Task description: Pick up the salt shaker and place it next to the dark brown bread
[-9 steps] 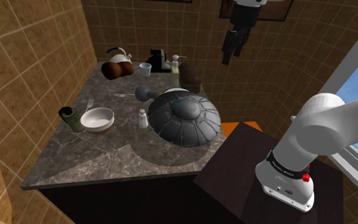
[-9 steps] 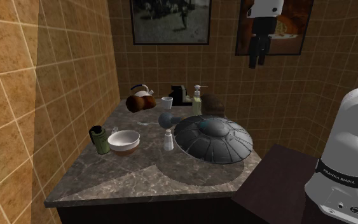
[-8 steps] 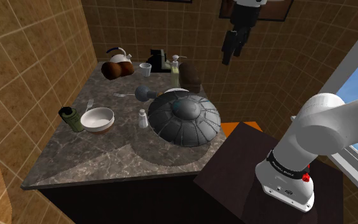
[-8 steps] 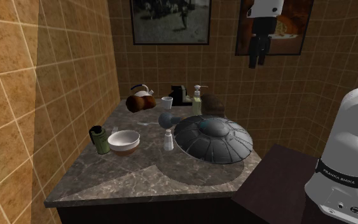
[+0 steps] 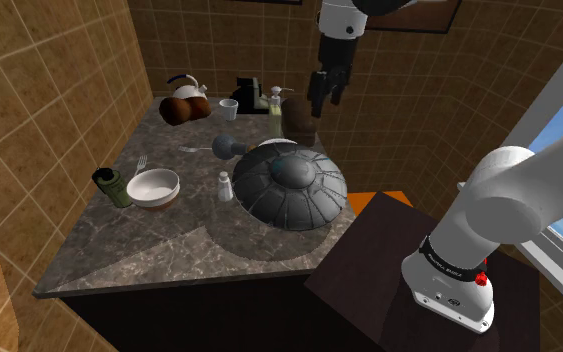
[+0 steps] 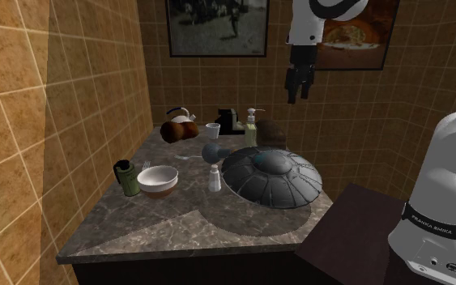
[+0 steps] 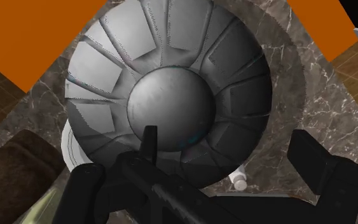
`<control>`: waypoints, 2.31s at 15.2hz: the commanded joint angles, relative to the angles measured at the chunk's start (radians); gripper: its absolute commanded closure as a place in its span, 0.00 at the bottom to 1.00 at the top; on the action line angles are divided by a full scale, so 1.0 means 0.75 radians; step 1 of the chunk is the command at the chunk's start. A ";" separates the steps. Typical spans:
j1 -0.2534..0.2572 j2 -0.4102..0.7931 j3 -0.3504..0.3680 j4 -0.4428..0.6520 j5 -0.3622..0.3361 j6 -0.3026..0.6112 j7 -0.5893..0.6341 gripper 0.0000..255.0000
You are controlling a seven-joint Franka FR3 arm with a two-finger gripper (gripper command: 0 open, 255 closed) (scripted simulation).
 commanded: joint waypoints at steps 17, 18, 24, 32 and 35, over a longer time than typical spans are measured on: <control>0.038 0.929 0.115 0.470 -0.084 0.363 0.182 0.00; 0.044 0.983 0.116 0.513 -0.094 0.369 0.192 0.00; 0.090 1.313 0.112 0.810 -0.145 0.366 0.238 0.00; 0.134 1.586 0.099 1.060 -0.175 0.366 0.259 0.00; 0.136 1.609 0.096 1.041 -0.180 0.408 0.262 0.00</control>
